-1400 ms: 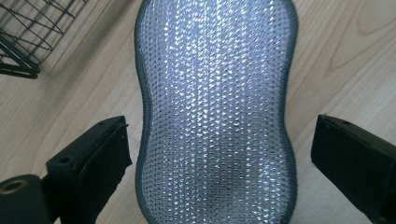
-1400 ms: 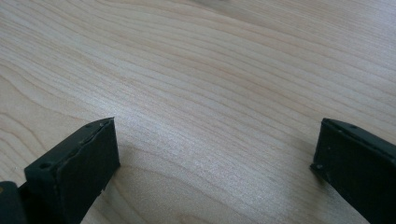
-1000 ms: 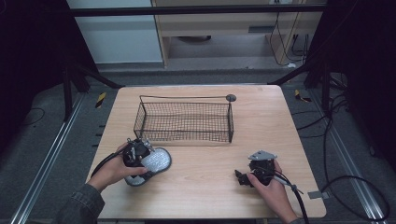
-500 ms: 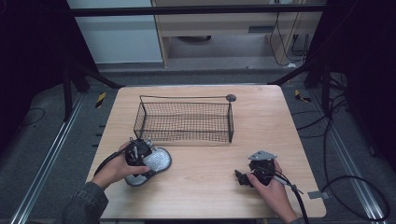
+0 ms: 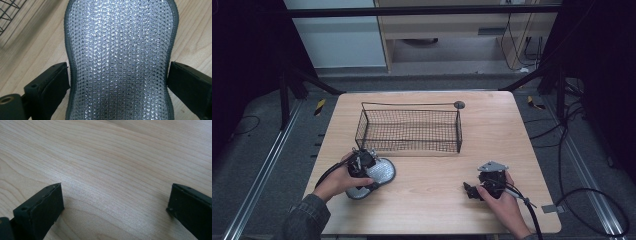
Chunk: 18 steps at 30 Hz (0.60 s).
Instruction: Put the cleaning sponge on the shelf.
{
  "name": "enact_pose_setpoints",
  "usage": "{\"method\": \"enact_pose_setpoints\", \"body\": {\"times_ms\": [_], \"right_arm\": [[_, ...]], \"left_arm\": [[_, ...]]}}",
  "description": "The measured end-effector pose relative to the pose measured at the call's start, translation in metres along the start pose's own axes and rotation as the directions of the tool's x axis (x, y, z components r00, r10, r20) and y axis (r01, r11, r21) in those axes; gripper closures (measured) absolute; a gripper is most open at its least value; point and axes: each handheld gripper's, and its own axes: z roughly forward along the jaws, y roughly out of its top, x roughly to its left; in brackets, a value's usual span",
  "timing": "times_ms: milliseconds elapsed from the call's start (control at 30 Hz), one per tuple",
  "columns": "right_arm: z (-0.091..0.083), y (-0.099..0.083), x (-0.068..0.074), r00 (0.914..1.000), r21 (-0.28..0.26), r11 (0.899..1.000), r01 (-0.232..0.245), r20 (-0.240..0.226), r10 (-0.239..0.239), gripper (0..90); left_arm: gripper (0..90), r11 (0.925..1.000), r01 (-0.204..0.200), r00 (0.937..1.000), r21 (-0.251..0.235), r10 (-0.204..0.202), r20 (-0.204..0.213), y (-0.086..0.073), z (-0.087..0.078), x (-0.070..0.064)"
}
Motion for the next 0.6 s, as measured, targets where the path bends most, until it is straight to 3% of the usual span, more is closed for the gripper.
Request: {"method": "enact_pose_setpoints", "body": {"times_ms": [367,600], "right_arm": [[-0.0001,0.0000,0.0001,1.0000,0.000,1.000,0.001,0.000,-0.001,0.4],[-0.0001,-0.0001,0.0001,1.0000,0.000,1.000,0.000,0.000,0.000,0.4]], "left_arm": [[2.6,1.0000,0.005,1.0000,0.001,-0.005,0.002,-0.0022,0.0048,0.0013],[9.8,0.9999,-0.012,0.9997,0.002,0.012,-0.019,-0.0015,0.0007,-0.0009]]}}
